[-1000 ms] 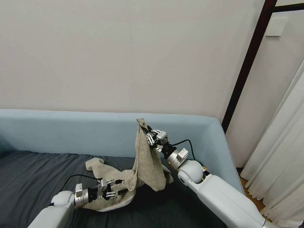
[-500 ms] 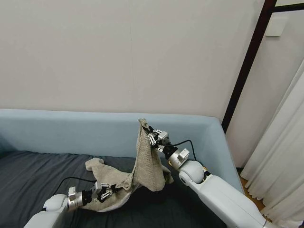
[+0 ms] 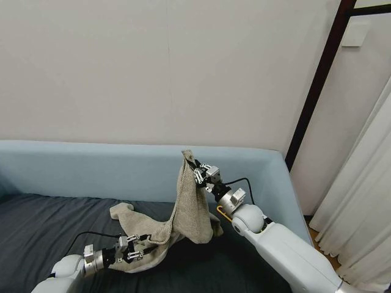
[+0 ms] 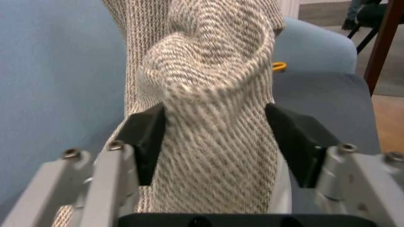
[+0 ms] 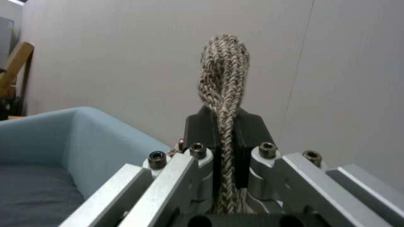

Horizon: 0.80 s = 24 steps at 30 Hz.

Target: Pick up the clothes from the sofa and hang them on the clothes hanger.

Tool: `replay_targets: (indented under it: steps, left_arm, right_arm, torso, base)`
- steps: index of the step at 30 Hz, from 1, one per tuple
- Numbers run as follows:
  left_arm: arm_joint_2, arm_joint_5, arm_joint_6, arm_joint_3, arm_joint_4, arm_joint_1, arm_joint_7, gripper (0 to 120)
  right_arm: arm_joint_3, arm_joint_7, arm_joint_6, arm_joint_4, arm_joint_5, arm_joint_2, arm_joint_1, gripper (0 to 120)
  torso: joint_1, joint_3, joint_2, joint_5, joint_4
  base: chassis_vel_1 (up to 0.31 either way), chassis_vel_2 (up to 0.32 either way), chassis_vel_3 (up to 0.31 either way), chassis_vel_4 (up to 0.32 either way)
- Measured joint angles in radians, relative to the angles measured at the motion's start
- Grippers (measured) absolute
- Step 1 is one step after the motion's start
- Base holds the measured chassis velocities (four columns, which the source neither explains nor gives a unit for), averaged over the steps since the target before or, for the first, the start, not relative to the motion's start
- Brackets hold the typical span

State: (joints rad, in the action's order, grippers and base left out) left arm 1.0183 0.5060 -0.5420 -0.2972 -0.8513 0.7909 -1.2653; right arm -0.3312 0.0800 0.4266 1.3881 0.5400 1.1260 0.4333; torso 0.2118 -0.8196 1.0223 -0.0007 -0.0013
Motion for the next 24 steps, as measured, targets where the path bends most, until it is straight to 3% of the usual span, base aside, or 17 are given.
replay_targets:
  steps: [2,5,18,24]
  left_arm:
    - [-0.001,0.000,0.000,0.000,0.001,-0.003,0.000,75]
    - [-0.002,0.000,0.000,0.000,0.002,-0.005,-0.001,73]
    - [-0.023,0.019,-0.003,-0.005,-0.016,0.006,-0.004,22]
    - [-0.039,0.047,-0.006,-0.012,-0.041,0.021,0.001,4]
  right_arm:
    - [0.004,0.002,0.000,-0.006,0.001,0.001,-0.002,4]
    - [0.006,0.003,0.000,-0.010,0.002,0.003,-0.004,4]
    - [0.021,0.004,-0.003,-0.025,0.002,0.002,-0.010,4]
    - [0.027,-0.004,-0.004,-0.026,-0.001,-0.004,-0.005,4]
  torso:
    - [0.000,0.000,0.000,-0.0001,0.0000]
    - [0.000,0.000,0.000,-0.0001,0.0000]
    - [0.000,0.000,0.000,-0.0002,0.0000]
    - [0.000,0.000,0.000,-0.0002,0.0000]
  base:
    - [0.000,0.000,0.000,0.000]
    - [0.000,0.000,0.000,0.000]
    - [0.000,0.000,0.000,0.000]
    - [0.000,0.000,0.000,0.000]
